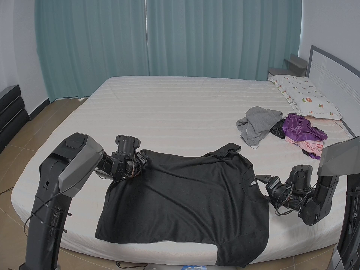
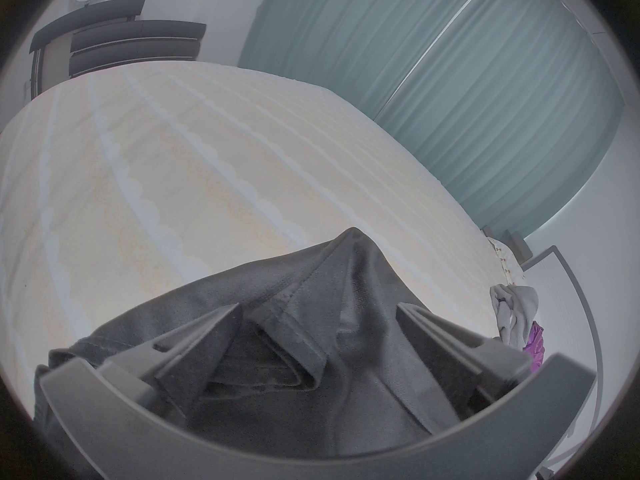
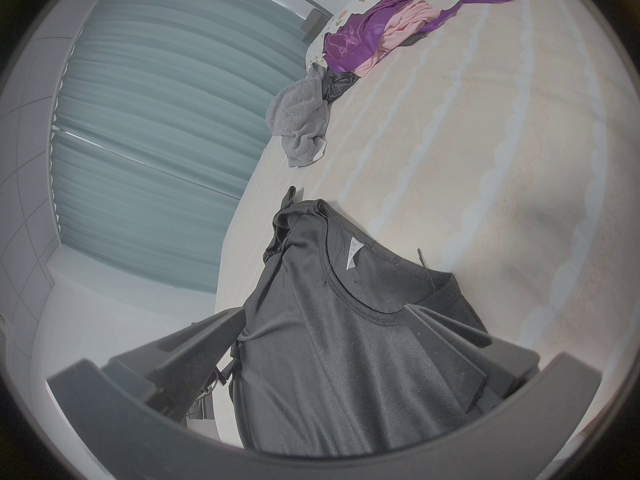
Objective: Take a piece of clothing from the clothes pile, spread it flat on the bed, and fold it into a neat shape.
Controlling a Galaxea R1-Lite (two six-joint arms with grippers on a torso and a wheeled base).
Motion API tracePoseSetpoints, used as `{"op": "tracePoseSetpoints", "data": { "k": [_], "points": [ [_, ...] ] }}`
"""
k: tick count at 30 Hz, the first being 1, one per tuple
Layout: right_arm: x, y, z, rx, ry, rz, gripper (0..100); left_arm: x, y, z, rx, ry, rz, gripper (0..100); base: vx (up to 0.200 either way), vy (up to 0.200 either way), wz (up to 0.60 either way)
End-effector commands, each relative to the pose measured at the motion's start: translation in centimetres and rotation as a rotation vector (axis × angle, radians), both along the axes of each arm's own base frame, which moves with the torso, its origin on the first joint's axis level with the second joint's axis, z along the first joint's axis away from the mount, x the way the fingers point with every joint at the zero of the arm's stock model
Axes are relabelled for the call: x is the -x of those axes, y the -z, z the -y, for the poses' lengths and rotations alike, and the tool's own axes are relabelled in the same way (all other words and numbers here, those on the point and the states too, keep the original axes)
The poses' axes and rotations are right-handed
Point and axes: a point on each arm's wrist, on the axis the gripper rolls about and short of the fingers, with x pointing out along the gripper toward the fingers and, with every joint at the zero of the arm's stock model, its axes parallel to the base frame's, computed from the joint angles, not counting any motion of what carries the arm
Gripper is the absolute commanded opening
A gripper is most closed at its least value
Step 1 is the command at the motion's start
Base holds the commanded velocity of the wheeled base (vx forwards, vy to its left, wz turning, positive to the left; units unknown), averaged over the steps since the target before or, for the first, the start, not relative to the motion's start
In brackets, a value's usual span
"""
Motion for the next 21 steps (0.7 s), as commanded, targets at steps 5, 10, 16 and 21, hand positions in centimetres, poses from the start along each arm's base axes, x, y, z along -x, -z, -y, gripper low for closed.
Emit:
{"op": "tracePoseSetpoints", "data": {
  "k": [5,10,16,21],
  "points": [
    [0.0,0.1,0.0,0.0,-0.001,-0.003,100,-0.1,0.1,-0.3,-0.008,-0.017,0.003,0,0.0,0.0,0.0],
    [0.0,0.1,0.0,0.0,-0.001,-0.003,100,-0.8,-0.3,-1.7,-0.031,-0.063,0.028,0,0.0,0.0,0.0],
    [0.0,0.2,0.0,0.0,-0.001,-0.002,100,-2.8,-2.4,-5.3,-0.059,-0.113,0.106,0,0.0,0.0,0.0],
    [-0.2,0.1,-0.1,0.0,-0.005,0.005,100,-3.7,-2.4,-6.4,-0.078,-0.122,0.131,0,0.0,0.0,0.0]
  ]
}}
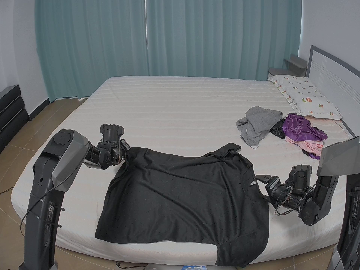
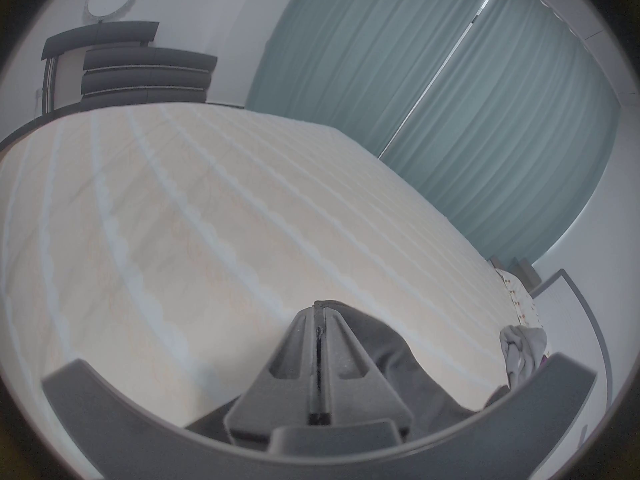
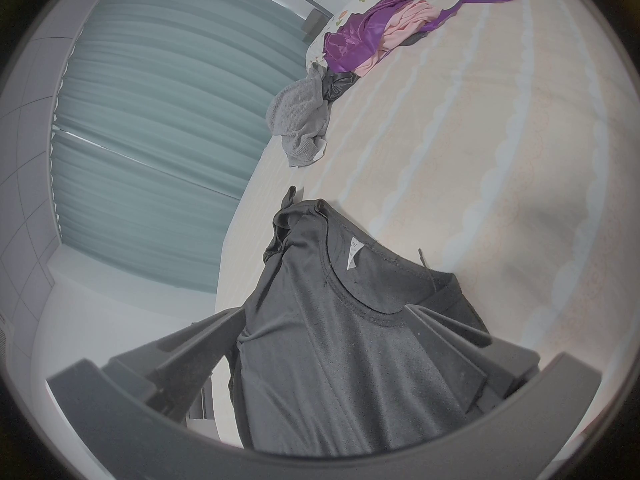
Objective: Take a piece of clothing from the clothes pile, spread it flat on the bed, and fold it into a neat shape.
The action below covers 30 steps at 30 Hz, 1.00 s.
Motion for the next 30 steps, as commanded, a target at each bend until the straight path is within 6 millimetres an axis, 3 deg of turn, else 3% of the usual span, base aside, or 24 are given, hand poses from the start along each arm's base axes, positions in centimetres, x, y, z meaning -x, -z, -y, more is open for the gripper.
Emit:
{"op": "tracePoseSetpoints", "data": {
  "k": [1,9,11,15,23,30],
  "points": [
    [-0.3,-0.2,-0.2,0.0,-0.004,0.017,100,-1.1,-0.1,-1.4,-0.02,-0.035,0.036,0,0.0,0.0,0.0],
    [-1.8,-0.7,-1.5,0.002,-0.04,0.067,100,-2.4,-0.1,-1.4,-0.083,-0.058,0.063,0,0.0,0.0,0.0],
    [-3.1,-1.1,-1.8,0.015,-0.048,0.084,100,-2.7,-0.8,-1.3,-0.094,-0.068,0.078,0,0.0,0.0,0.0],
    [-6.4,0.2,-2.6,0.092,-0.06,0.042,100,-2.7,-1.3,-1.5,-0.118,-0.106,0.064,0,0.0,0.0,0.0],
    [-12.2,0.4,-1.4,0.244,-0.056,0.077,100,-2.7,-2.0,-1.9,-0.129,-0.128,0.067,0,0.0,0.0,0.0],
    [-16.9,1.6,-2.9,0.365,-0.115,0.079,100,-2.5,-3.4,-2.7,-0.132,-0.147,0.069,0,0.0,0.0,0.0]
  ]
}}
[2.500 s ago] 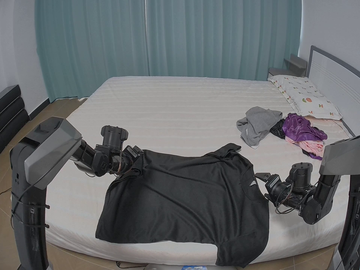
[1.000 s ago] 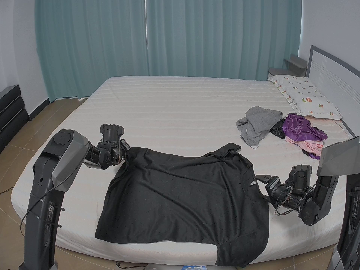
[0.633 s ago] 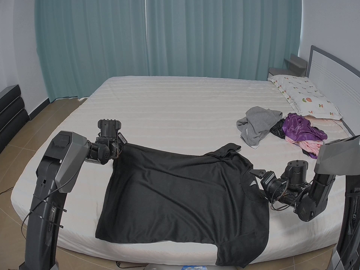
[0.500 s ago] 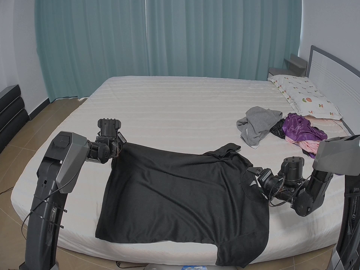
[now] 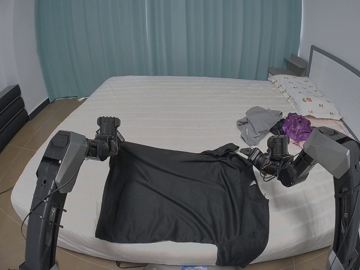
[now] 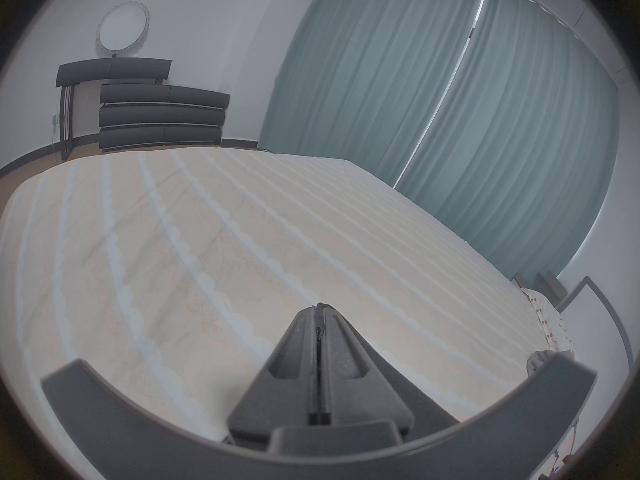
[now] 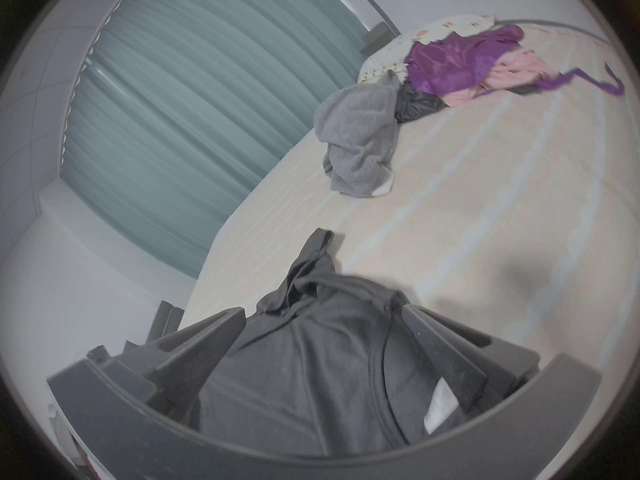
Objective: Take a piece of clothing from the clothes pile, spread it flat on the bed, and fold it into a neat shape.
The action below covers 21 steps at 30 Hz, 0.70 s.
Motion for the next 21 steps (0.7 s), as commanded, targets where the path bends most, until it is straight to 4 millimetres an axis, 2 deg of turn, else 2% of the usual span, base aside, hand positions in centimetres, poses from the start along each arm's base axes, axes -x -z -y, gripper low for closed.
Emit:
{"op": "tracePoseSetpoints", "data": {
  "k": [1,5,11,21],
  "points": [
    [-3.9,2.6,-0.9,0.11,-0.022,-0.035,100,0.1,-1.7,-0.9,-0.004,-0.024,0.012,0,0.0,0.0,0.0],
    [-6.0,3.0,-2.3,0.16,-0.058,-0.061,100,0.2,-1.3,-1.7,-0.011,-0.049,-0.002,0,0.0,0.0,0.0],
    [-7.6,3.8,-3.3,0.22,-0.102,-0.049,100,0.3,-0.5,-1.5,-0.018,-0.056,-0.022,0,0.0,0.0,0.0],
    [-7.9,4.3,-4.9,0.275,-0.162,-0.011,100,0.4,-0.5,-1.3,-0.018,-0.052,-0.024,0,0.0,0.0,0.0]
  ]
}}
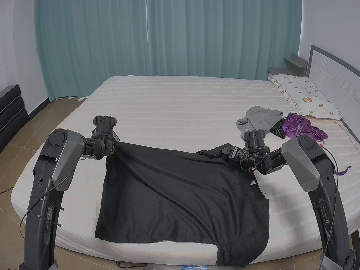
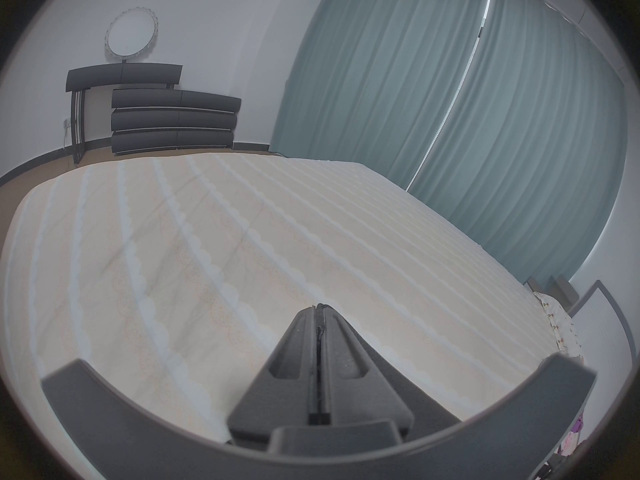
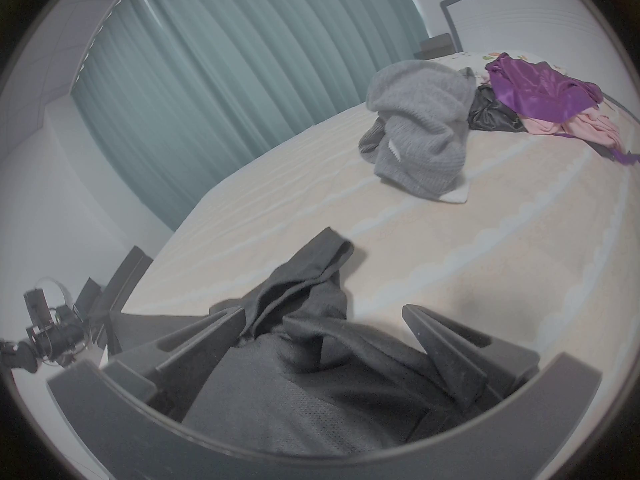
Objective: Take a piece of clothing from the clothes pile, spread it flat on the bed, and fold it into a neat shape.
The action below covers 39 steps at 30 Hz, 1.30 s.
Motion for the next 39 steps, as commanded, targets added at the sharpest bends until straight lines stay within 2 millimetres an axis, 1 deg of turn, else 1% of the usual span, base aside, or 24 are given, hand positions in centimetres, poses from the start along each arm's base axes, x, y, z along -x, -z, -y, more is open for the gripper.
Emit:
{"op": "tracePoseSetpoints", "data": {
  "k": [1,3,4,6,10,14,15,16,17,18,20,21,23,24,25,26,27,29,32,33,36,38,39],
  "points": [
    [0.0,1.4,-0.7,0.016,-0.022,-0.009,100,0.0,-0.2,0.1,0.0,0.0,0.003,0,0.0,0.0,0.0],
    [0.1,1.2,-0.9,0.031,-0.035,-0.002,100,0.1,-0.2,0.1,0.001,0.0,-0.003,0,0.0,0.0,0.0],
    [0.0,1.2,-0.9,0.04,-0.041,0.004,0,0.1,-0.1,0.1,0.002,-0.001,-0.008,0,0.0,0.0,0.0],
    [0.0,1.2,-0.8,0.048,-0.043,0.007,0,0.1,0.0,0.1,0.001,-0.001,-0.014,0,0.0,0.0,0.0],
    [-0.6,0.4,0.1,0.066,0.0,0.029,0,0.1,0.2,0.1,0.002,-0.001,-0.022,0,0.0,0.0,0.0],
    [-0.8,0.1,0.7,0.067,0.027,0.036,0,0.1,0.2,0.1,0.002,-0.002,-0.023,0,0.0,0.0,0.0],
    [-0.9,-0.3,0.8,0.059,0.035,0.049,0,0.1,0.5,0.1,0.0,0.0,-0.033,0,0.0,0.0,0.0],
    [-1.3,-1.0,1.3,0.052,0.048,0.069,0,0.0,0.7,0.0,0.0,-0.001,-0.041,0,0.0,0.0,0.0],
    [-1.3,-1.1,1.4,0.051,0.05,0.073,0,0.0,0.7,0.0,0.0,-0.001,-0.039,0,0.0,0.0,0.0],
    [-1.8,-2.0,1.9,0.039,0.067,0.099,0,-0.1,0.6,0.0,0.001,0.0,-0.033,0,0.0,0.0,0.0],
    [-2.4,-3.0,2.6,0.02,0.107,0.134,0,-0.2,0.6,-0.1,0.006,0.005,-0.028,0,0.0,0.0,0.0],
    [-2.5,-3.4,2.8,0.016,0.121,0.147,0,-0.2,0.6,-0.2,0.008,0.006,-0.026,0,0.0,0.0,0.0],
    [-3.3,-4.9,3.2,-0.002,0.168,0.202,0,-0.3,0.4,-0.3,0.015,0.013,-0.013,0,0.0,0.0,0.0],
    [-3.4,-5.1,3.3,-0.004,0.173,0.209,0,-0.3,0.4,-0.2,0.017,0.016,-0.011,0,0.0,0.0,0.0],
    [-3.5,-5.4,3.8,-0.014,0.195,0.216,0,-0.4,0.0,-0.3,0.023,0.013,0.012,0,0.0,0.0,0.0],
    [-3.5,-5.8,3.9,-0.019,0.198,0.227,0,-0.4,-0.1,-0.3,0.025,0.011,0.026,0,0.0,0.0,0.0],
    [-3.5,-6.8,4.1,-0.025,0.201,0.25,0,-0.5,-0.5,-0.5,0.028,0.008,0.05,0,0.0,0.0,0.0],
    [-3.5,-8.2,4.5,-0.039,0.203,0.289,0,-0.7,-1.1,-1.0,0.032,-0.002,0.09,0,0.0,0.0,0.0],
    [-3.6,-9.2,5.0,-0.049,0.212,0.34,0,-0.8,-2.0,-1.7,0.033,-0.012,0.119,0,0.0,0.0,0.0],
    [-3.7,-9.4,5.5,-0.051,0.221,0.354,0,-0.8,-2.1,-1.8,0.034,-0.015,0.125,0,0.0,0.0,0.0],
    [-3.8,-9.4,5.6,-0.057,0.223,0.381,0,-0.9,-2.5,-2.2,0.037,-0.02,0.155,0,0.0,0.0,0.0],
    [-3.9,-8.5,5.4,-0.051,0.224,0.361,0,-1.0,-2.3,-2.1,0.037,-0.017,0.167,0,0.0,0.0,0.0],
    [-3.9,-7.4,5.1,-0.048,0.218,0.345,0,-1.0,-2.1,-2.0,0.041,-0.008,0.17,0,0.0,0.0,0.0]
  ]
}}
